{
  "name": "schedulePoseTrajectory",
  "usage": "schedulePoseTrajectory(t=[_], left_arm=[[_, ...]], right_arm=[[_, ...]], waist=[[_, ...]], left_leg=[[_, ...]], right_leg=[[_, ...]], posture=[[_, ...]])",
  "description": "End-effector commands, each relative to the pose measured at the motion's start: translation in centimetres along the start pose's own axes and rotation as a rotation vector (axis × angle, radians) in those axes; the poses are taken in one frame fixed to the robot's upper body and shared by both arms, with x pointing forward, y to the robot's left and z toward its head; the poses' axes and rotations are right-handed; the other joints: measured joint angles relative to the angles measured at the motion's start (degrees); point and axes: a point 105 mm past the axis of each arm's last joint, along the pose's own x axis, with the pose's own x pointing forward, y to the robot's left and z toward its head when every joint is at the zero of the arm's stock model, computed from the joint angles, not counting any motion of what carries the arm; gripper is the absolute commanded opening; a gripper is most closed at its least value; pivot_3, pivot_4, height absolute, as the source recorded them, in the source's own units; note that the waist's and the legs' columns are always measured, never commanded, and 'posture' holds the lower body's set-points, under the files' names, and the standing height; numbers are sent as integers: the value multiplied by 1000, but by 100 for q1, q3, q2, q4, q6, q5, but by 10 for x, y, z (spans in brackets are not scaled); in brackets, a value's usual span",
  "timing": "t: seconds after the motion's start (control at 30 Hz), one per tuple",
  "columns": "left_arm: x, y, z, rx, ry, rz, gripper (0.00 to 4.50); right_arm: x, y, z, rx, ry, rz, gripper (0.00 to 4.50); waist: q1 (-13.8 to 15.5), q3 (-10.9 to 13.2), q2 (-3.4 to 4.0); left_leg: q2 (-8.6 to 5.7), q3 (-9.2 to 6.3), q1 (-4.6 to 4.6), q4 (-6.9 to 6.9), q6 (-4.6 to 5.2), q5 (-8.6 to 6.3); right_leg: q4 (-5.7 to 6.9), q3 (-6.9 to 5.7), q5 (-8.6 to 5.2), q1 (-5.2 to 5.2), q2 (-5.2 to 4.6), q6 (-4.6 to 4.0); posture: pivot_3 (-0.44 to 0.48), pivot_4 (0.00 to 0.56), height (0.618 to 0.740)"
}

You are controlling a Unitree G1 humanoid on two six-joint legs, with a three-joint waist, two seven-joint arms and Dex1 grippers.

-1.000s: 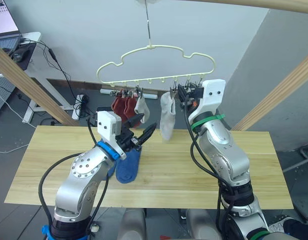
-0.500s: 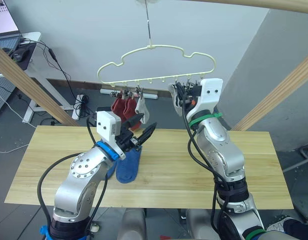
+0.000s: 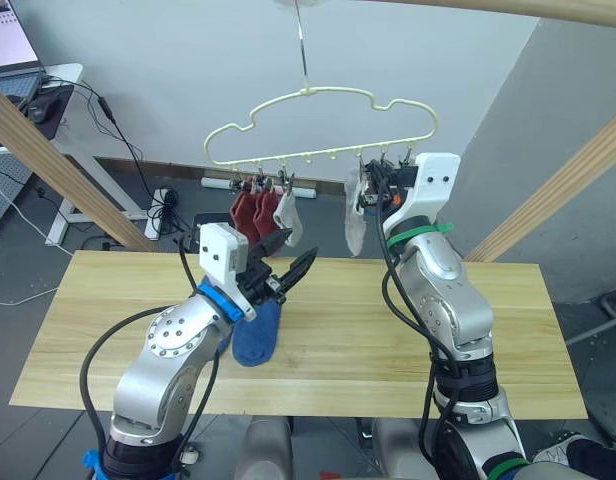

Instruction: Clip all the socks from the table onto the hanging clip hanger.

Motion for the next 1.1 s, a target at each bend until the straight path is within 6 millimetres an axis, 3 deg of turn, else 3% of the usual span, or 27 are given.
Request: schedulePoseTrajectory(t=[0.03,0.13,0.27,0.4,0.5,0.73,0.97,1.1], left_arm=[[-3,-4,3,57,5,-20,2699],[-12,6,-34,151,203,7,2699],[-24,19,-61,106,306,100,2699],[-36,35,-83,41,375,199,3487],[-41,48,-100,68,446,253,4379],[-36,65,-131,56,499,320,4443],[-31,57,-164,-37,597,239,4443],[-41,35,-178,69,687,47,4443]], right_arm=[[-1,6,11,47,13,85,139],[-4,-1,5,97,143,126,139],[-4,-7,13,102,198,149,139],[-7,-7,13,75,237,177,139],[-8,-7,11,67,255,181,139],[-9,-5,9,68,268,181,139],[-8,-7,11,71,266,164,139],[-7,-7,12,65,265,160,139]], waist=[[-1,0,0],[-4,1,3],[-2,4,6],[8,4,6],[5,3,6],[14,3,5],[-5,2,4],[-8,1,6]], left_leg=[[0,0,0,0,0,0],[0,0,3,0,0,0],[0,2,6,-1,1,-1],[0,1,5,-2,2,-1],[0,1,5,-2,2,-1],[-2,2,4,-1,1,-1],[-1,2,4,-1,1,-1],[-1,2,7,-2,1,-1]], right_leg=[[0,0,0,0,0,0],[2,0,0,0,1,0],[0,4,0,2,0,0],[-2,1,-1,2,0,1],[-2,1,-1,2,0,1],[-3,-1,-1,3,-1,1],[0,-3,-1,2,-1,1],[1,-2,-1,5,-1,1]], posture=[[95,304,740],[95,304,740],[76,310,740],[76,310,740],[63,311,740],[60,307,740],[49,301,740],[49,301,740]])
